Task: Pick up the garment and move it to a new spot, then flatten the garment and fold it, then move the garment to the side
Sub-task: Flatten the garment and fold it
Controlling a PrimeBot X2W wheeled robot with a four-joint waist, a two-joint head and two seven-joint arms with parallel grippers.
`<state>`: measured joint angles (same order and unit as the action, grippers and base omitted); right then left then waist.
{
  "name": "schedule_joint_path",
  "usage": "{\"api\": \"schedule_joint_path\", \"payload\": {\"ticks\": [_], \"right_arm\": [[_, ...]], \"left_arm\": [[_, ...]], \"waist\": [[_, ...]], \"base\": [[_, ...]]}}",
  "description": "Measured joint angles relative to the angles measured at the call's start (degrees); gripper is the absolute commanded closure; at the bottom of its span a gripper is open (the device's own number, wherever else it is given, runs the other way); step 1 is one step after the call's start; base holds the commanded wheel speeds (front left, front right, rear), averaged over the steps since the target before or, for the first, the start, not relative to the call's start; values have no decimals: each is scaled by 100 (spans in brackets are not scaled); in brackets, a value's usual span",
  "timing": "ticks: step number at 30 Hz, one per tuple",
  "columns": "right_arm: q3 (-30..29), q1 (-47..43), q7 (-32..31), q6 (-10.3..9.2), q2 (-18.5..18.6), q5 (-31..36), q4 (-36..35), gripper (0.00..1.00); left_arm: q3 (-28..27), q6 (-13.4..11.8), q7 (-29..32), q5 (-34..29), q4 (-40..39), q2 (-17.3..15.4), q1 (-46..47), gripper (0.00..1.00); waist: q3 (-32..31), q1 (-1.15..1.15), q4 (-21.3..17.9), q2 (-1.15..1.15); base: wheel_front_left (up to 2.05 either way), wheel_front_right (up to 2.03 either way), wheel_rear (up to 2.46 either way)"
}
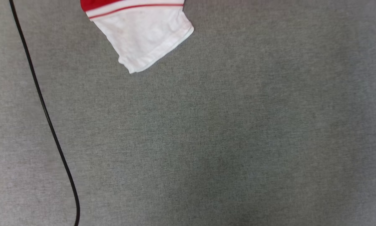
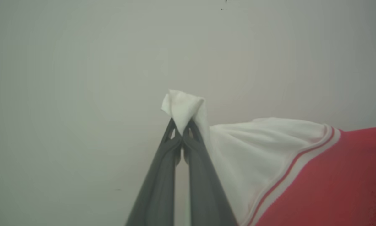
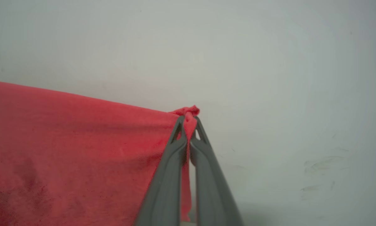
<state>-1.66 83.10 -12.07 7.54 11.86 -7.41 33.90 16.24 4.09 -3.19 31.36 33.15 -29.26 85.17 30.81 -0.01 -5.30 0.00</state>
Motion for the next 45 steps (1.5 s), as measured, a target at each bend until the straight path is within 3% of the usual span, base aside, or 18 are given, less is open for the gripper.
{"api": "schedule_joint_path", "payload": {"ticks": [13,24,34,45], "right_arm": [[319,-221,526,-1,-185,-298,1085,100],[850,-1912,1014,-1,36,-1027,1566,100],[1272,-3773,1270,0,240,-1589,1262,100],[1133,-5754,944,1,471,-1778,155,100]], "left_arm": [[322,281,-281,367,1029,350,-418,100],[520,332,-767,1168,1464,757,-2204,100],[605,337,-1070,1569,1199,694,-4228,100],[548,-225,-1135,1703,270,657,-6416,100]], "waist": [[532,0,145,0],[-8,1,292,0],[-873,1,387,0],[-1934,2,427,0]], "base": [[0,0,0],[0,0,0],[0,0,0],[0,0,0]]}}
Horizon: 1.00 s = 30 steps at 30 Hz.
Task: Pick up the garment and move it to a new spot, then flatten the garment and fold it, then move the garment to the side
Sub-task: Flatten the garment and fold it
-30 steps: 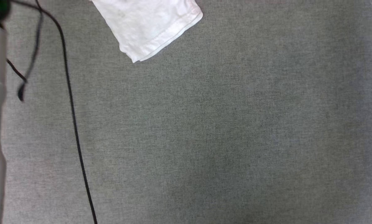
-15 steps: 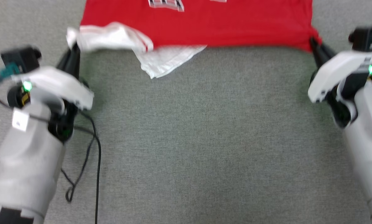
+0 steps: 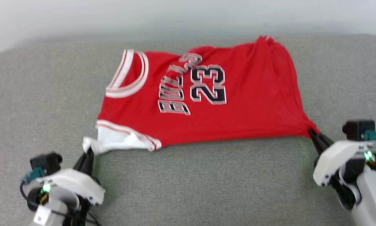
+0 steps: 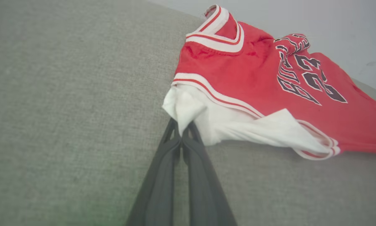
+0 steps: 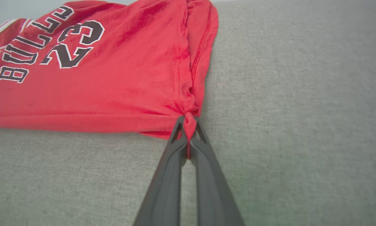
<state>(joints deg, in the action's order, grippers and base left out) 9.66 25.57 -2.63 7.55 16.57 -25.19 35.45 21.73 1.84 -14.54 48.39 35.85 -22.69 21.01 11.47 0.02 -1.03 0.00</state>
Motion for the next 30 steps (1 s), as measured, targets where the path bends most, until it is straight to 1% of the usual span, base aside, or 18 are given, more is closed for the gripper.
{"api": "schedule_joint_path", "payload": {"ticks": [4,7,13,16,20,24,27,30], "right_arm": [[-348,-812,-211,1,1,65,-544,100],[-646,-1444,-428,2,-90,176,-1025,100],[-1195,-2635,-932,1,-438,482,-2065,100],[-1363,-3137,-1198,1,-621,580,-2525,100],[-1535,-3660,-1481,1,-777,687,-2977,100],[-1630,-3971,-1669,1,-864,716,-3273,100],[-1651,-3986,-1766,1,-868,756,-3428,100],[-1588,-3881,-1823,0,-860,777,-3562,100]], "left_arm": [[-1,-283,121,87,-592,-49,-760,100],[-31,-531,291,182,-1116,-196,-1300,100],[-46,-1106,636,310,-2208,-405,-2456,100],[-69,-1367,818,405,-2684,-478,-2896,100],[-171,-1657,968,509,-3184,-617,-3351,100],[-231,-1853,1106,577,-3611,-780,-3649,100],[-245,-1901,1141,538,-3873,-868,-3673,100],[-204,-1872,1152,403,-4039,-914,-3427,100]], "waist": [[-316,0,5,0],[-534,0,13,0],[-853,0,29,0],[-951,0,48,0],[-1054,0,70,0],[-1075,-1,77,0],[-1062,0,65,0],[-1000,-1,56,0]], "base": [[0,0,0],[0,0,0],[0,0,0],[0,0,0],[0,0,0],[0,0,0],[0,0,0],[0,0,0]]}}
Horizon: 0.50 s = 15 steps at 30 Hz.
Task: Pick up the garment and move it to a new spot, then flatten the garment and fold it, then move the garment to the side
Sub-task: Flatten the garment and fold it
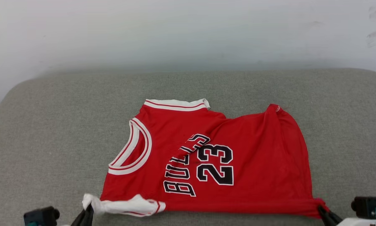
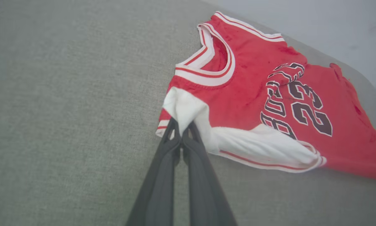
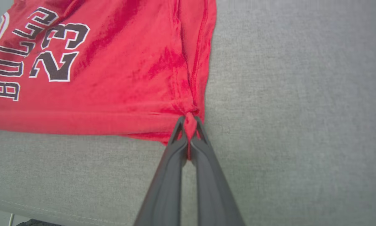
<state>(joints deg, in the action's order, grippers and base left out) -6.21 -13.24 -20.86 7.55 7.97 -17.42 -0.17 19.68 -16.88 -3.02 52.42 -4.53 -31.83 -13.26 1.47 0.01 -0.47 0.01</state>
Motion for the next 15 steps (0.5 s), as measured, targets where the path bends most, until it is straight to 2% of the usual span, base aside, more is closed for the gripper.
{"api": "schedule_joint_path", "payload": {"ticks": [6,15], "right_arm": [[219,736,-68,-1,112,137,-23,100],[521,1859,120,-2,229,151,661,100]], "left_arm": [[185,288,78,-216,133,27,970,100],[294,760,-110,-375,1066,343,2225,100]], "waist": [[269,-1,-64,0],[834,-2,-163,0]], "base": [[0,0,0],[0,0,0]]}}
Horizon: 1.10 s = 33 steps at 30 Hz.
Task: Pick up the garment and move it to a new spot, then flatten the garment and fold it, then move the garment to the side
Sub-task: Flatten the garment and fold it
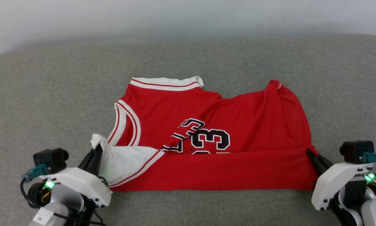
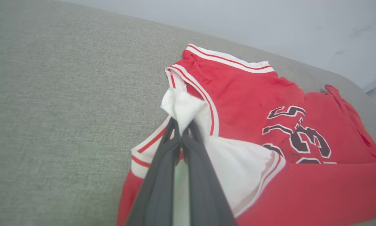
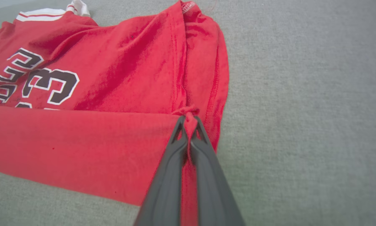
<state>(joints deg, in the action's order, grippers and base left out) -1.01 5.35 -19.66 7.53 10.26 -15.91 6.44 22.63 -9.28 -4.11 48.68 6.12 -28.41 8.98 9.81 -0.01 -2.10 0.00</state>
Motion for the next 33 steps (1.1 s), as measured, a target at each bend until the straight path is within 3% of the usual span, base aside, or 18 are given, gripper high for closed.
{"api": "schedule_joint_path", "payload": {"ticks": [10,11,12,13,14,15,20,24,33], "right_arm": [[271,862,442,-1,63,-34,940,100],[298,899,465,-1,68,-47,1037,91],[323,934,533,-1,79,-75,1112,63],[347,974,583,-1,89,-85,1179,42],[365,998,646,-1,96,-111,1234,0],[388,1003,756,-1,107,-118,1278,0],[409,981,1486,-2,98,-152,1366,0],[321,850,1971,-2,62,-113,1277,0],[167,354,2068,-2,-131,45,802,0]], "left_arm": [[120,566,-100,59,1133,264,861,100],[152,613,-64,82,1234,297,895,100],[170,657,-55,103,1338,335,922,85],[199,684,-20,127,1416,363,953,61],[219,732,2,149,1489,380,981,35],[227,764,0,151,1547,391,1004,0],[227,804,-4,199,1710,391,1020,0],[202,753,163,209,1661,199,1007,0],[220,588,1703,645,894,-664,604,0]], "waist": [[678,-1,-10,0],[713,-1,-6,0],[736,-1,0,0],[743,0,9,0],[737,0,14,0],[724,0,18,0],[549,0,43,0],[350,1,69,0],[-76,1,10,0]], "base": [[0,0,0],[0,0,0],[0,0,0],[0,0,0],[0,0,0],[0,0,0],[0,0,0],[0,0,0],[0,0,0]]}}
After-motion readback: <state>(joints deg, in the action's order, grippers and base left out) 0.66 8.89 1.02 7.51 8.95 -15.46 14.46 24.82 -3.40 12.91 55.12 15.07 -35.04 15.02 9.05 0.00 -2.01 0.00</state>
